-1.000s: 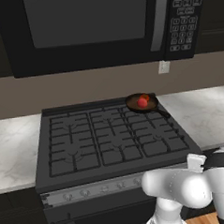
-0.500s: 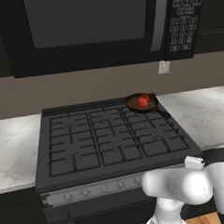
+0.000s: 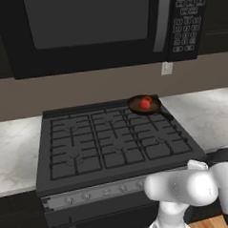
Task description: Place the pan on the rear right burner on the stove. Then place the tomato and the onion in the pan and turn on the rear right burner.
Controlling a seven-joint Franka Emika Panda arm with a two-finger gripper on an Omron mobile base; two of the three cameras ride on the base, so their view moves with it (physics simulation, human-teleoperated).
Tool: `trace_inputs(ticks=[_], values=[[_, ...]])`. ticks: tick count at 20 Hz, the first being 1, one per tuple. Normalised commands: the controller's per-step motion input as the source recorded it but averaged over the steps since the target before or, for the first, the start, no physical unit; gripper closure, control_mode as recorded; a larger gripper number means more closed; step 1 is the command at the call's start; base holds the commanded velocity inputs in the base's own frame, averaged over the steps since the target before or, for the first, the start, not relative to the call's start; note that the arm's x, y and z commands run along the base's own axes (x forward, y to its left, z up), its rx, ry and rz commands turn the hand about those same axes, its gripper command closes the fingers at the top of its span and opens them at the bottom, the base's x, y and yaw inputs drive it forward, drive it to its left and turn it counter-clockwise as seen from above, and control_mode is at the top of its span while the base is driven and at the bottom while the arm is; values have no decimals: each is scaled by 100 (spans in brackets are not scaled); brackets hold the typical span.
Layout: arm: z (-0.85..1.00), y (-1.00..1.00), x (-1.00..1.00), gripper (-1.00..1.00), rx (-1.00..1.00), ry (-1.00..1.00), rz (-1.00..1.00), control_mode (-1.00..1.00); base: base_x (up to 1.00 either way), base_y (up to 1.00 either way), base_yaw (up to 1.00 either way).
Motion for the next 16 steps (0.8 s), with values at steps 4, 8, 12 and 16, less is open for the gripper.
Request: trace_inputs(ticks=[4,8,12,16], values=[[-2,0,0,100,0,0,-8,-100,0,0,0],[0,0,0,100,0,0,-7,-100,0,0,0],[0,0,8,100,0,0,-7,-100,0,0,0],[0,0,20,100,0,0,-6,-100,0,0,0]])
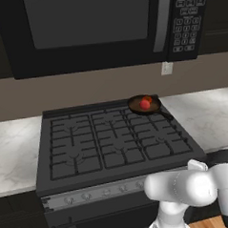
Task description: Place the pan on the rear right burner on the stove. Then place the tomato and the onion in the pan and turn on the rear right burner.
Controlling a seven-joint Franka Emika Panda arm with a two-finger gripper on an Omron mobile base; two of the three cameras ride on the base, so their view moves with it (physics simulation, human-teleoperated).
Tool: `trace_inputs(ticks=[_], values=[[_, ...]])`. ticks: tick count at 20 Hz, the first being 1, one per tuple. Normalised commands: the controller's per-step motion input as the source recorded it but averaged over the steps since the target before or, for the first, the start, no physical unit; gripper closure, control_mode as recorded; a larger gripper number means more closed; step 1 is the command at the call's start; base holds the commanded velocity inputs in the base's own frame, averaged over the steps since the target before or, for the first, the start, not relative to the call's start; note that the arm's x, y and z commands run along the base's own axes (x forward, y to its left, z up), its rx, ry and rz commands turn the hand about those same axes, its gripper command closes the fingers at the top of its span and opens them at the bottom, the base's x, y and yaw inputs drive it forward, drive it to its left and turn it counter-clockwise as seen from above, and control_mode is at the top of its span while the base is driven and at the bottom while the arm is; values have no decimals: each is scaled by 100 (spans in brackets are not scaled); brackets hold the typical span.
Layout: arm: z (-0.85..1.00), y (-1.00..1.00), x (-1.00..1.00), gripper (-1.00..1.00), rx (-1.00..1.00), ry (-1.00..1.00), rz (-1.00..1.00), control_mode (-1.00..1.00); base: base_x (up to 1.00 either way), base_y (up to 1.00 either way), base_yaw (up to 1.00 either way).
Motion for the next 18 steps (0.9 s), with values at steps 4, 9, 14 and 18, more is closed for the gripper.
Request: trace_inputs(ticks=[4,9,14,18], values=[[0,0,24,100,0,0,-5,-100,0,0,0],[-9,0,10,100,0,0,-5,-100,0,0,0],[-17,0,3,100,0,0,-5,-100,0,0,0],[-21,0,0,100,0,0,-4,-100,0,0,0]])
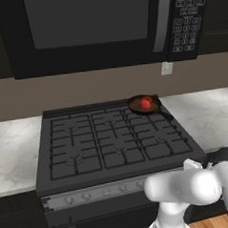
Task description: Place the pan on the rear right burner on the stove. Then place the tomato and the onion in the pan and turn on the rear right burner.
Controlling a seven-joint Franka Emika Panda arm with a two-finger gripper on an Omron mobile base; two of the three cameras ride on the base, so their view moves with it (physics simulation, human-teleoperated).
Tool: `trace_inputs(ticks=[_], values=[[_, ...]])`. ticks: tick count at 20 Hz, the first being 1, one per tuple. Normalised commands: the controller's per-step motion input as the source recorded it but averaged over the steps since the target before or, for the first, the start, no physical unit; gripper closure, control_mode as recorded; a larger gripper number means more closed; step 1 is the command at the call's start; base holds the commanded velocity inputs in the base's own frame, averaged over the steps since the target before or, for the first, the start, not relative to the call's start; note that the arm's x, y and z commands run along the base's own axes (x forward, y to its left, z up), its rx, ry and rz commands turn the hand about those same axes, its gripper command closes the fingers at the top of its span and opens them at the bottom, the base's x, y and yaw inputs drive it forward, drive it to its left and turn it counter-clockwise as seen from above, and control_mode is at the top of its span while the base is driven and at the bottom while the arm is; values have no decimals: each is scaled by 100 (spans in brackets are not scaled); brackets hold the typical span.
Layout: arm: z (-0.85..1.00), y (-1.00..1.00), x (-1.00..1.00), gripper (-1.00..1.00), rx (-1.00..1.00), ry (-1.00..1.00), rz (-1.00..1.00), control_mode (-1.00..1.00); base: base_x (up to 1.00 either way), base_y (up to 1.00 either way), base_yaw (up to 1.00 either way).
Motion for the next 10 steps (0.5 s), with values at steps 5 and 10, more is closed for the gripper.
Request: trace_inputs(ticks=[5,10], values=[[-22,0,0,100,0,0,-4,-100,0,0,0],[-18,1,1,100,1,0,-1,-100,0,0,0]])
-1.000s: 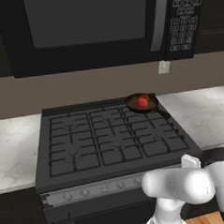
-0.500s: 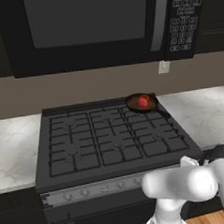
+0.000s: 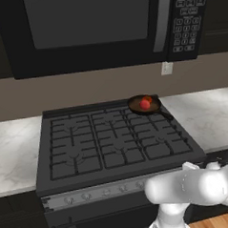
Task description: Place the pan on the rear right burner on the stove. Then place the tomato and the onion in the pan and turn on the rear right burner.
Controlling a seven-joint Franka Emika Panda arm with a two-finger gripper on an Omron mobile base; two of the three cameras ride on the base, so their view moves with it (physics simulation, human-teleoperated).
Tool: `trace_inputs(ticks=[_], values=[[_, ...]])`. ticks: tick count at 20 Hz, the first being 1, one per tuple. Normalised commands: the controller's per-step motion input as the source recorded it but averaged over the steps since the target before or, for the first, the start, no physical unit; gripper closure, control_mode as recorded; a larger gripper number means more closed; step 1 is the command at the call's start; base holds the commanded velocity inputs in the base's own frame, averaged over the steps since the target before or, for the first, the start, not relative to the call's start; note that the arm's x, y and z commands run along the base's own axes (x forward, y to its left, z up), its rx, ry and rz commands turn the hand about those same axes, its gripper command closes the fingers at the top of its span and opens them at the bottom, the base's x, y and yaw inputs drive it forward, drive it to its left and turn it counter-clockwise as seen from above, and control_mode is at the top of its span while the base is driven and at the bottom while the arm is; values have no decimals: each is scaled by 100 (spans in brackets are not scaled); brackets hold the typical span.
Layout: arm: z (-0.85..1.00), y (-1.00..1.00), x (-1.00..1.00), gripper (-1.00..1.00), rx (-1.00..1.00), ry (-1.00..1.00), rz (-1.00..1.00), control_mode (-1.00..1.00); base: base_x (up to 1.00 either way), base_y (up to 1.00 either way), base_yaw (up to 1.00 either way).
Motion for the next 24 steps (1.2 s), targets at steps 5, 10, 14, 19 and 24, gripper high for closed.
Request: trace_inputs(ticks=[5,10,14,19,24], values=[[-12,2,8,100,1,0,0,-100,0,0,0],[-2,0,22,100,0,0,0,-100,0,0,0],[0,3,21,100,0,0,0,-100,0,0,0],[-1,9,20,100,0,0,0,-100,0,0,0],[0,25,9,100,-12,0,2,-100,0,0,0]])
